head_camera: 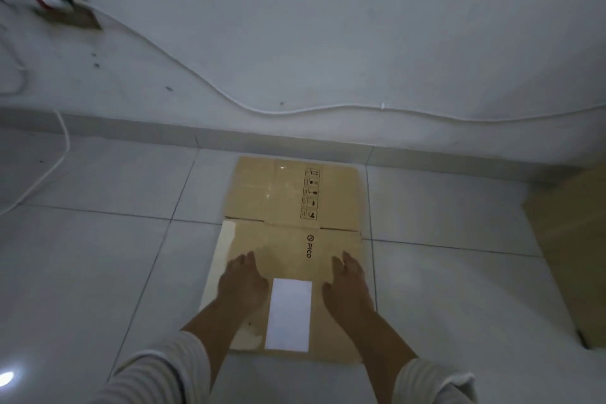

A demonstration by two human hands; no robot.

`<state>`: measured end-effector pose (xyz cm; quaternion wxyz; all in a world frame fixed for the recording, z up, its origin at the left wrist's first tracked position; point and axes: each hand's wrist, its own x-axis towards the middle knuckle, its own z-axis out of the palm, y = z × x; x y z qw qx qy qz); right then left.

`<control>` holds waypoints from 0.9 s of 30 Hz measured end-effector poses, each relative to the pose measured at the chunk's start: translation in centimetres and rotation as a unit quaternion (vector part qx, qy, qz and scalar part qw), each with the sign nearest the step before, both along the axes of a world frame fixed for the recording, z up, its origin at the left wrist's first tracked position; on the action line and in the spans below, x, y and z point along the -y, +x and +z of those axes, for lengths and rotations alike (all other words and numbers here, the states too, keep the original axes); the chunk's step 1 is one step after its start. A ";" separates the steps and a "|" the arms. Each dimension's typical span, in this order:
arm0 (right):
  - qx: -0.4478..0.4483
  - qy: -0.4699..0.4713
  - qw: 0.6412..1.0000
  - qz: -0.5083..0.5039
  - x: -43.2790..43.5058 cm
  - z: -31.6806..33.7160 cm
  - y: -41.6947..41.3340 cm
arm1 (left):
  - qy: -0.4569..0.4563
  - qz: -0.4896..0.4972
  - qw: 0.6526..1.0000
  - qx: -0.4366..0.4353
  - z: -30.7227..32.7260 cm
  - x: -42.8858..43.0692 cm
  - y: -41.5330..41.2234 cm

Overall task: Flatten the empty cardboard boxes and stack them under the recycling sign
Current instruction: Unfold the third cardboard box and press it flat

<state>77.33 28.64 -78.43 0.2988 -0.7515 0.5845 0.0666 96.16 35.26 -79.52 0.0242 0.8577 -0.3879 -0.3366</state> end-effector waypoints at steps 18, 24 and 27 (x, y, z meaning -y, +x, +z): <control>0.089 -0.279 0.953 0.073 5.7 66.6 0.3 | -0.261 -0.143 0.945 0.132 66.9 8.2 -4.8; 0.110 -0.358 0.926 0.052 4.6 77.7 -0.4 | -0.352 -0.162 0.908 0.160 79.1 7.9 -5.4; 0.109 -0.364 0.924 0.035 3.2 79.4 -1.1 | -0.366 -0.190 0.895 0.169 81.7 6.9 -6.2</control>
